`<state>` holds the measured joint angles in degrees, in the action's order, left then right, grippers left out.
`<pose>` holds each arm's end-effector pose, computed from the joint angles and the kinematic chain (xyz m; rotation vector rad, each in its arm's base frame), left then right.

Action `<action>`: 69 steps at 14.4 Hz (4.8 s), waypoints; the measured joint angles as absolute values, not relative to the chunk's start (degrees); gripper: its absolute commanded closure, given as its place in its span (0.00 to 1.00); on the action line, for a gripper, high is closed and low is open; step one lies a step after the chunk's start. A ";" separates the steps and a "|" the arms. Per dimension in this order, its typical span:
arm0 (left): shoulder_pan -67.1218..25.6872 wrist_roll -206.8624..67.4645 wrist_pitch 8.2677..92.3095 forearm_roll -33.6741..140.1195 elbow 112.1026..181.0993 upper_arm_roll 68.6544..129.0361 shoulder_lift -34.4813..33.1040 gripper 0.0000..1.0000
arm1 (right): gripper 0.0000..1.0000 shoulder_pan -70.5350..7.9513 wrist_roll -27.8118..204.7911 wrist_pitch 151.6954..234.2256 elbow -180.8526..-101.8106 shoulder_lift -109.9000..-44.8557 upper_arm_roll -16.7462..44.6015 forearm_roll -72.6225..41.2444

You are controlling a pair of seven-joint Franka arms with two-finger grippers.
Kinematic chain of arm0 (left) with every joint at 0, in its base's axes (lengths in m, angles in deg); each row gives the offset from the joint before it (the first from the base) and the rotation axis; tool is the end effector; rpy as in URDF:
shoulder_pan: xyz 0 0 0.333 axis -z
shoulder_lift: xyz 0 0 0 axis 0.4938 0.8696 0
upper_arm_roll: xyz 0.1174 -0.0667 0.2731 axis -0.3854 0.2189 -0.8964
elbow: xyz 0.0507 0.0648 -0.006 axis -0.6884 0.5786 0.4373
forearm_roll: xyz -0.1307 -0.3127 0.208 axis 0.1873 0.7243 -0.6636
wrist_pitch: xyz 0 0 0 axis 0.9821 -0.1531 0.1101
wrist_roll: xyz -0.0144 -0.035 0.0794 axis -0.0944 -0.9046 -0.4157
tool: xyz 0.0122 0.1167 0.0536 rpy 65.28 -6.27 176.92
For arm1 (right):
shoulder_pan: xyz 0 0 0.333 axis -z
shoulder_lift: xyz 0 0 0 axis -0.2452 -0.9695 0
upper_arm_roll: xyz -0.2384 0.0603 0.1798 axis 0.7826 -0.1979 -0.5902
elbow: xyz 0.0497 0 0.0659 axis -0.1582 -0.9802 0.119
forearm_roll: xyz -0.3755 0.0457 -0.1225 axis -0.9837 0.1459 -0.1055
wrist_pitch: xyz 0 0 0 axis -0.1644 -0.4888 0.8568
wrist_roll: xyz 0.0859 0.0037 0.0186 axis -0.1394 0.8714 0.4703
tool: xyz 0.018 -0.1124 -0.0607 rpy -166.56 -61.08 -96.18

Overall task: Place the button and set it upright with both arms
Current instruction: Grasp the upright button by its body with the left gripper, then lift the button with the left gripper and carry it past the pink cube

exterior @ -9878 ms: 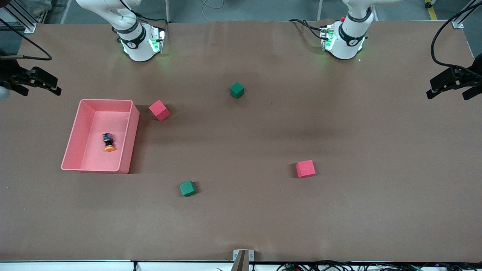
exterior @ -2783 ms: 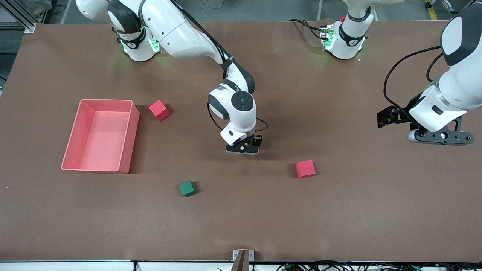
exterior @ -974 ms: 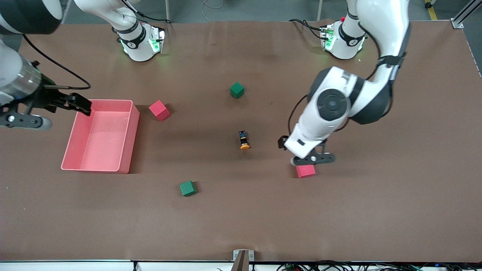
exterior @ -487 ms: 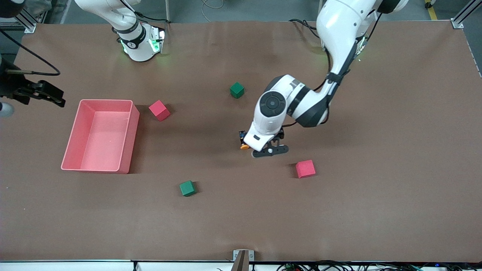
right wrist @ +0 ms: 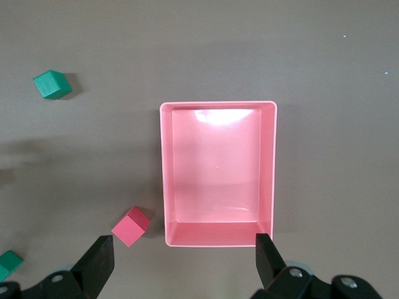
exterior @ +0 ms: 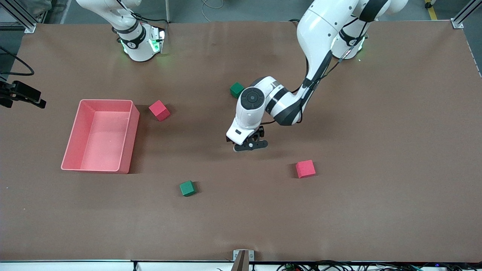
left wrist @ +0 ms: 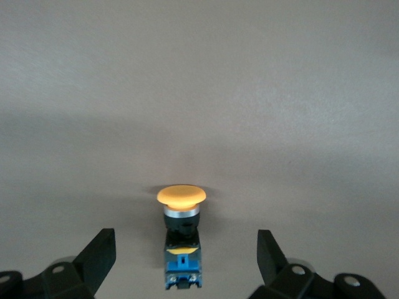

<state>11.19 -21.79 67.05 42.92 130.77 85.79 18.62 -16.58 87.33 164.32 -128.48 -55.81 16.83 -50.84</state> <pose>0.5140 -0.5158 0.1930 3.0329 0.2442 0.0356 0.5614 -0.0531 0.6008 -3.1134 0.0546 0.0279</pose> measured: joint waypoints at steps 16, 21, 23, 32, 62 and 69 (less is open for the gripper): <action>12.58 -18.63 67.75 40.93 128.17 85.21 23.54 0.53 | 0.00 -17.08 87.44 166.73 -133.39 -52.46 15.34 -51.09; 12.58 -18.64 67.74 39.80 128.17 85.18 24.09 0.83 | 0.00 -17.16 87.49 166.71 -133.57 -52.46 15.23 -51.09; 12.58 -18.63 67.74 39.74 128.16 85.14 24.14 1.00 | 0.00 -17.28 87.49 166.70 -133.71 -52.46 15.12 -51.09; 12.27 -12.58 58.12 39.72 125.52 79.35 20.92 1.00 | 0.00 -17.87 87.51 166.61 -134.29 -52.46 15.07 -51.09; -1.50 62.95 38.36 -20.69 150.93 67.16 13.68 1.00 | 0.00 -19.69 87.51 165.98 -134.69 -52.45 15.07 -51.09; -3.26 75.27 37.97 -29.69 155.69 67.26 17.96 1.00 | 0.00 -19.69 87.51 165.96 -134.70 -52.45 15.09 -51.09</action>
